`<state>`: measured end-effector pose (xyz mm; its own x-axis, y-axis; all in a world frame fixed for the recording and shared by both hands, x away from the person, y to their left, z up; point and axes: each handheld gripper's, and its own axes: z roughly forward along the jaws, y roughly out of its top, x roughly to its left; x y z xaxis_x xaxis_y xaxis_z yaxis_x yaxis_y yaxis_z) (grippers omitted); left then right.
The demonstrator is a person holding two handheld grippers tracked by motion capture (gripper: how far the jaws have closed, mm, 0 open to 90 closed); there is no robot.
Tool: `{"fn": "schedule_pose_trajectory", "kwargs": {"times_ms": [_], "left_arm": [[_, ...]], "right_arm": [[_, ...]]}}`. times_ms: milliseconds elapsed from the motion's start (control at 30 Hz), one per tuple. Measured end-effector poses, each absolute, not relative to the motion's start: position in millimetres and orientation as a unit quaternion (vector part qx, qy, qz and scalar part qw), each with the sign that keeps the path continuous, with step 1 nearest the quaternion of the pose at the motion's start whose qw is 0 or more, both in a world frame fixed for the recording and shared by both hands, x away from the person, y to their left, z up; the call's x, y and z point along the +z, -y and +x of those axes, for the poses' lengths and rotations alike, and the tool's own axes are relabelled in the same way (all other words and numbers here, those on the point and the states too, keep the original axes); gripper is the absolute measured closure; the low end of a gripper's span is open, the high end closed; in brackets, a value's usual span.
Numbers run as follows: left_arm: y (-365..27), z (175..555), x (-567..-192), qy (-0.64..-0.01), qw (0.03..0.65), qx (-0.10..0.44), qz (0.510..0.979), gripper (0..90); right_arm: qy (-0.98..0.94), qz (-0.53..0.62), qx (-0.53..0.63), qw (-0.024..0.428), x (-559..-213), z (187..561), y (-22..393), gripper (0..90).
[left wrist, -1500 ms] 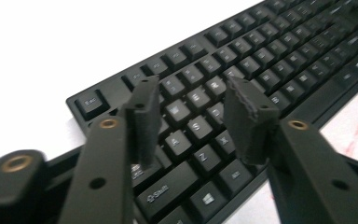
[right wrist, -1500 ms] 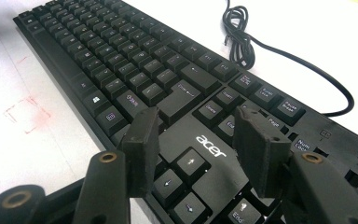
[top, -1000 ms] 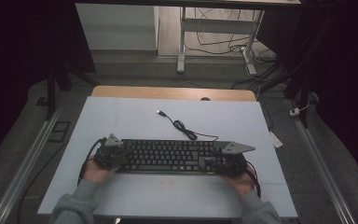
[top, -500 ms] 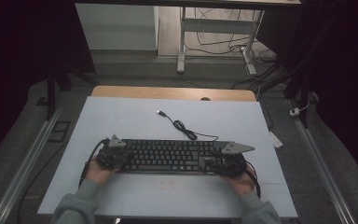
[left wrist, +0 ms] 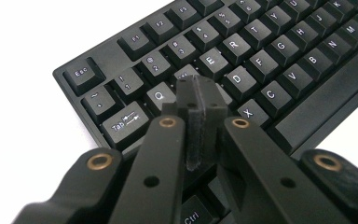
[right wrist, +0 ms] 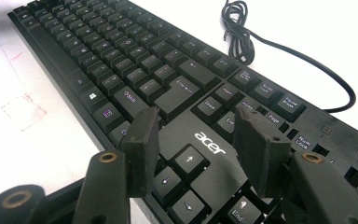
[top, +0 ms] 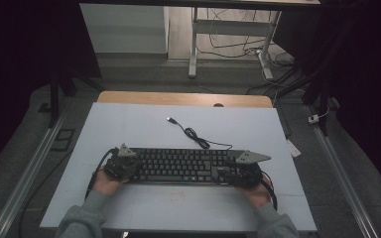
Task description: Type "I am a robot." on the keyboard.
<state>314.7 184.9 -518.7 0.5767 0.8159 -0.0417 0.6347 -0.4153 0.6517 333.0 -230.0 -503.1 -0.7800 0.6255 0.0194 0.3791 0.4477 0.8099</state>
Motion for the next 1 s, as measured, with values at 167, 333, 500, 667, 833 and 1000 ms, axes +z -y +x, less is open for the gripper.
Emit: {"fn": "schedule_pose_trajectory", "kwargs": {"times_ms": [167, 333, 500, 667, 833, 1000], "left_arm": [[-185, 315, -519, -0.438, 0.318, 0.142, 0.829, 88.3], [-183, 315, -520, -0.436, 0.313, 0.144, 0.832, 88.4], [-187, 311, -512, -0.434, 0.343, 0.156, 0.818, 88.3], [-196, 307, -502, -0.438, 0.396, 0.151, 0.793, 78.3], [-203, 306, -498, -0.449, 0.424, 0.139, 0.774, 54.1], [-203, 306, -497, -0.448, 0.428, 0.131, 0.774, 45.1]], "right_arm": [[-0.839, 0.299, 0.432, 0.142, -503, 333, 230, 50.7], [-0.839, 0.3, 0.431, 0.144, -503, 333, 230, 50.6], [-0.838, 0.299, 0.434, 0.142, -503, 333, 230, 50.6], [-0.837, 0.298, 0.435, 0.142, -503, 333, 231, 50.5], [-0.837, 0.297, 0.436, 0.143, -502, 333, 231, 50.4], [-0.836, 0.299, 0.437, 0.143, -501, 333, 232, 50.1]]}}
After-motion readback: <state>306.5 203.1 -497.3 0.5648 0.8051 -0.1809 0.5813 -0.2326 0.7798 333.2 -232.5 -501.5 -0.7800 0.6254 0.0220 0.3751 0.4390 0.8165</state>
